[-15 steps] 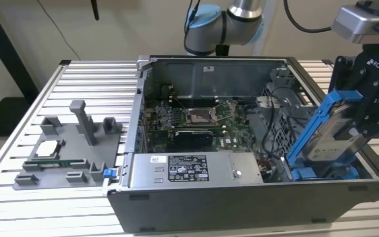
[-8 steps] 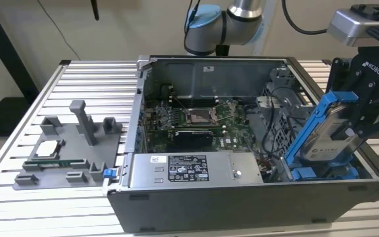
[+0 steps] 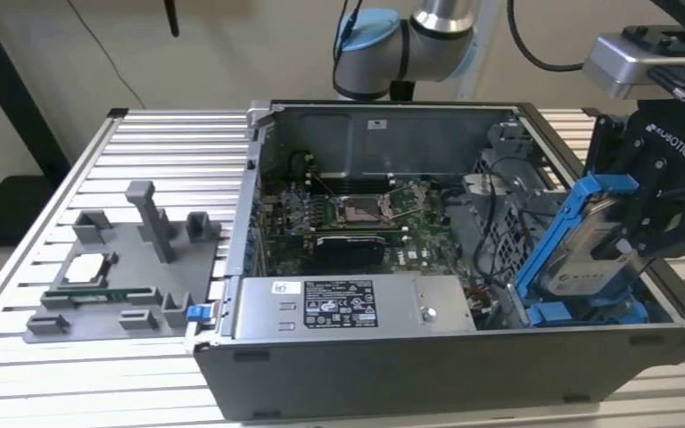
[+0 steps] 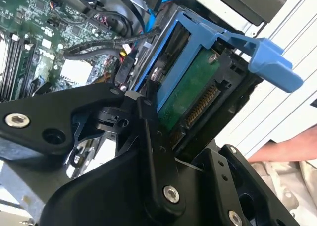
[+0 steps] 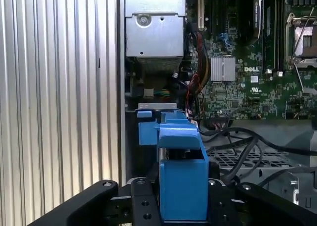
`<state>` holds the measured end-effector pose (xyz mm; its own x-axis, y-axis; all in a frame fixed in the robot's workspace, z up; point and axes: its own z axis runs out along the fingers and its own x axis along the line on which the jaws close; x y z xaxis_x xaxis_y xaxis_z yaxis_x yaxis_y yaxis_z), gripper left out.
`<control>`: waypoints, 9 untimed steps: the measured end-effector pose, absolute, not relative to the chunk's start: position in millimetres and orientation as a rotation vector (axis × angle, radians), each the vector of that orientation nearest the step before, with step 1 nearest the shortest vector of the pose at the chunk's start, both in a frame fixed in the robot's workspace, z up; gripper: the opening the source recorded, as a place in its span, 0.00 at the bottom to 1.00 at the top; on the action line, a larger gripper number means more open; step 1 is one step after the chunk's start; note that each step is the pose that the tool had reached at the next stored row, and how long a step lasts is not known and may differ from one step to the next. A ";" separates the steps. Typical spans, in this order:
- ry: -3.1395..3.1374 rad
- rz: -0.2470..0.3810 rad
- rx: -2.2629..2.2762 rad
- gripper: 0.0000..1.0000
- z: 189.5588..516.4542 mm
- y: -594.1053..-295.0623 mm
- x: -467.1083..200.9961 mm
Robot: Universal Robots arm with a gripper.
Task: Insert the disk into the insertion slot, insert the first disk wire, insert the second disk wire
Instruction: 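Insert the disk into the insertion slot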
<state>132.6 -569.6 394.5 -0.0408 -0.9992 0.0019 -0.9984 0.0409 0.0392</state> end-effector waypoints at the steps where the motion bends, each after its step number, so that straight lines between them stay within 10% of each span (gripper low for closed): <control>1: -2.249 -0.042 2.152 0.00 392.9 -568.9 132.6; 9: -2.264 -0.043 2.137 0.00 383.3 -566.3 132.8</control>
<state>132.8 -566.3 383.3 -0.0574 -0.9983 0.0016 -0.9976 0.0575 0.0392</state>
